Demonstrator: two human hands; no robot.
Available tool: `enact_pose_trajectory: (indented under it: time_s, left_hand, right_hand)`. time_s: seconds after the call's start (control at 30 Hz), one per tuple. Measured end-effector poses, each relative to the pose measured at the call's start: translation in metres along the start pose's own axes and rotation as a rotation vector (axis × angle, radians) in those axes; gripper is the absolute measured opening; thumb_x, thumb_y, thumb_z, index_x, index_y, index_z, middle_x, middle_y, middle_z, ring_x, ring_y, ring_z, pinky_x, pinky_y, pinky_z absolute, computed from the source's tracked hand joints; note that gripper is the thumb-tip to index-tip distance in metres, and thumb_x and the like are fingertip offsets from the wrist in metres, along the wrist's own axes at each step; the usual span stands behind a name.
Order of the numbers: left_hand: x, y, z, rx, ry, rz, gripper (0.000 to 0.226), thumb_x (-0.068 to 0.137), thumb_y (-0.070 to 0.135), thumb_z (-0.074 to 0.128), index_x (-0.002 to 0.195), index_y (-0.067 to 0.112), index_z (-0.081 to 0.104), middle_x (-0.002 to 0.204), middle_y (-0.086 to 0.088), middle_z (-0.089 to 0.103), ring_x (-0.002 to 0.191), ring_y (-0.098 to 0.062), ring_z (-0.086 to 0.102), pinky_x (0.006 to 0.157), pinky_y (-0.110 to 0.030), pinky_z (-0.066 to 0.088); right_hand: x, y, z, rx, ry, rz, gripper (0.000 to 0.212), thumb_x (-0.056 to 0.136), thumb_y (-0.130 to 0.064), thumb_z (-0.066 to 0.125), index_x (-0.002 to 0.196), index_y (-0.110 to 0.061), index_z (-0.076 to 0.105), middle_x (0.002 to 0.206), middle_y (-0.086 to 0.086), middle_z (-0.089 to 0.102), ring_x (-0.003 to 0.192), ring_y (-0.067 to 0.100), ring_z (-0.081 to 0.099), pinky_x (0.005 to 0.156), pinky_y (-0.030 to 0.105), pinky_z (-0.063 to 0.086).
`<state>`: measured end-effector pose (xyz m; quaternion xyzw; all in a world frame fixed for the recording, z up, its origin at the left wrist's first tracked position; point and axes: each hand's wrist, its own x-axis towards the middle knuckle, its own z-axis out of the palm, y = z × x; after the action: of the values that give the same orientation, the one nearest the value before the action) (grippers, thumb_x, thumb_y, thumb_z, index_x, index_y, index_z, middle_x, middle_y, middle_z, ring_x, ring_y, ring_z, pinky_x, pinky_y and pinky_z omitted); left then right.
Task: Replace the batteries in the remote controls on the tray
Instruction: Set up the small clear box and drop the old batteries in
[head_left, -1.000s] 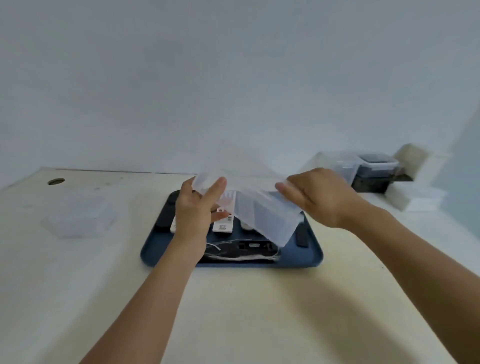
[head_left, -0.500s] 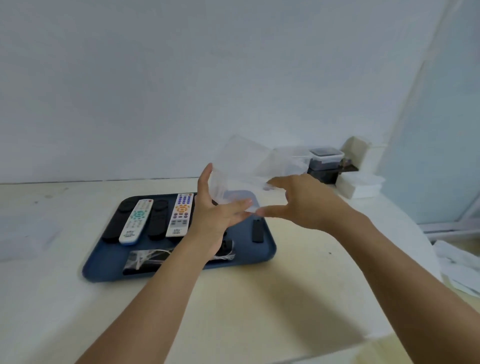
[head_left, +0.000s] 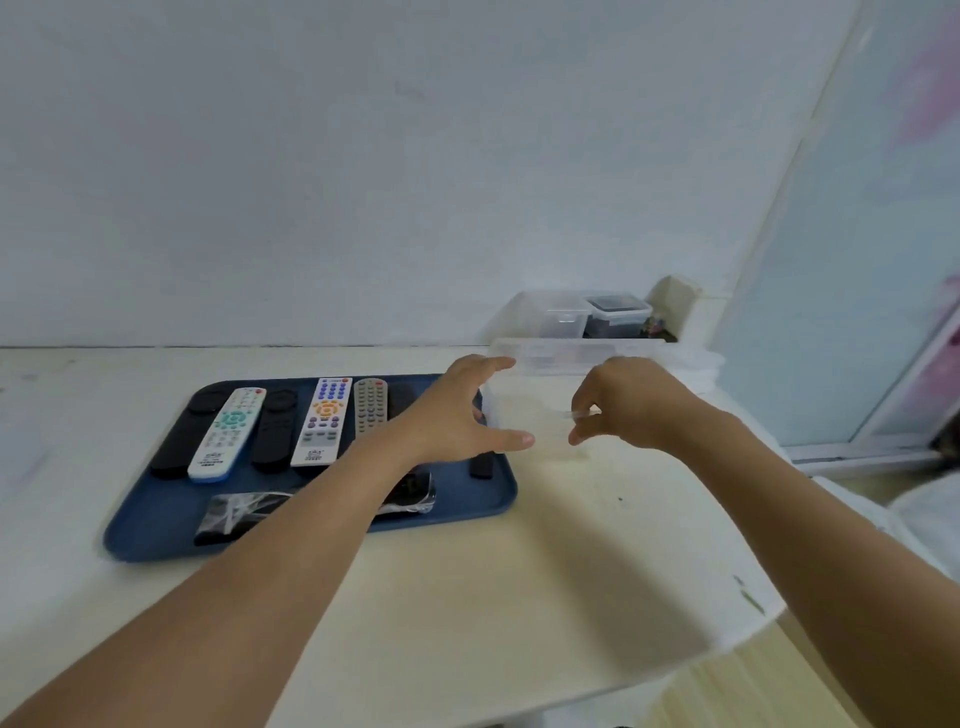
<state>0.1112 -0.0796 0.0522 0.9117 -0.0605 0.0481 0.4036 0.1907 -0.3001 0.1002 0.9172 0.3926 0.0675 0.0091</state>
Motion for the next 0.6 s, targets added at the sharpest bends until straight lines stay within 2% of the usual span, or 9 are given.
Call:
enact_pose_trajectory:
  time_s: [0.07,0.1,0.17,0.2,0.3,0.37,0.43,0.47,0.6]
  left_hand:
    - [0.009,-0.001,0.005,0.061,-0.018,-0.026,0.106,0.071,0.057,0.084,0.156,0.040,0.023,0.151,0.011,0.028,0.119,-0.010,0.047,0.105,-0.028,0.042]
    - [0.012,-0.002,0.007,0.065,-0.013,-0.052,0.111,0.069,0.061,0.084,0.157,0.039,0.020,0.149,0.008,0.031,0.125,-0.011,0.043,0.110,-0.031,0.039]
    - [0.021,-0.003,0.010,0.043,-0.017,-0.109,0.123,0.063,0.067,0.084,0.159,0.038,0.012,0.144,0.005,0.035,0.131,-0.013,0.040,0.112,-0.033,0.036]
    - [0.025,-0.004,0.011,0.052,-0.030,-0.129,0.128,0.059,0.070,0.084,0.159,0.036,0.012,0.146,0.004,0.034,0.134,-0.014,0.039,0.113,-0.035,0.036]
    - [0.034,-0.003,0.016,0.147,-0.082,-0.143,0.128,0.058,0.078,0.078,0.160,0.034,0.013,0.152,0.005,0.027,0.142,-0.019,0.033,0.118,-0.039,0.032]
    - [0.034,0.000,0.026,0.195,-0.067,-0.122,0.122,0.067,0.077,0.073,0.160,0.033,0.008,0.158,0.003,0.019,0.147,-0.022,0.023,0.121,-0.040,0.026]
    - [0.033,0.003,0.040,0.255,-0.013,-0.098,0.118,0.071,0.079,0.067,0.160,0.033,0.005,0.162,0.001,0.012,0.149,-0.025,0.015,0.120,-0.042,0.026]
    - [0.033,0.003,0.046,0.281,0.019,-0.089,0.115,0.073,0.080,0.064,0.160,0.032,0.006,0.163,0.001,0.011,0.149,-0.027,0.014,0.119,-0.043,0.027]
    - [0.033,0.000,0.060,0.253,0.082,-0.116,0.100,0.084,0.075,0.056,0.161,0.026,0.014,0.164,-0.001,0.018,0.148,-0.029,0.017,0.117,-0.044,0.029]
  right_hand:
    - [-0.002,0.005,0.008,0.001,-0.037,-0.022,0.030,0.072,-0.053,0.080,0.085,-0.026,0.077,0.073,-0.014,0.059,0.079,0.013,0.056,0.065,0.029,0.044]
    - [-0.003,0.006,0.013,0.010,-0.067,-0.039,0.029,0.072,-0.052,0.081,0.086,-0.027,0.077,0.071,-0.016,0.054,0.079,0.012,0.054,0.062,0.025,0.039]
    - [-0.006,0.009,0.024,0.019,-0.131,-0.054,0.025,0.073,-0.049,0.081,0.088,-0.029,0.078,0.072,-0.015,0.052,0.079,0.010,0.051,0.058,0.020,0.030]
    - [-0.008,0.012,0.028,0.026,-0.156,-0.054,0.023,0.073,-0.048,0.082,0.086,-0.029,0.078,0.074,-0.013,0.055,0.079,0.010,0.051,0.058,0.020,0.030]
    - [-0.009,0.019,0.030,0.213,-0.236,-0.032,0.021,0.070,-0.047,0.085,0.078,-0.029,0.077,0.064,-0.007,0.058,0.062,0.007,0.047,0.055,0.025,0.033]
    - [-0.003,0.023,0.022,0.569,-0.186,0.074,0.021,0.080,-0.046,0.078,0.077,-0.025,0.078,0.053,-0.009,0.045,0.049,0.008,0.035,0.050,0.023,0.030]
    - [0.008,0.025,0.017,0.923,-0.078,0.284,0.040,0.094,-0.049,0.061,0.080,-0.014,0.075,0.055,-0.005,0.038,0.048,0.012,0.029,0.045,0.024,0.027]
    - [0.014,0.026,0.019,1.002,-0.058,0.366,0.046,0.098,-0.048,0.055,0.081,-0.009,0.073,0.059,-0.002,0.038,0.049,0.014,0.030,0.045,0.024,0.027]
    - [0.025,0.023,0.040,0.853,-0.184,0.490,0.027,0.099,-0.020,0.055,0.085,-0.004,0.072,0.071,0.007,0.047,0.058,0.019,0.041,0.051,0.025,0.040]
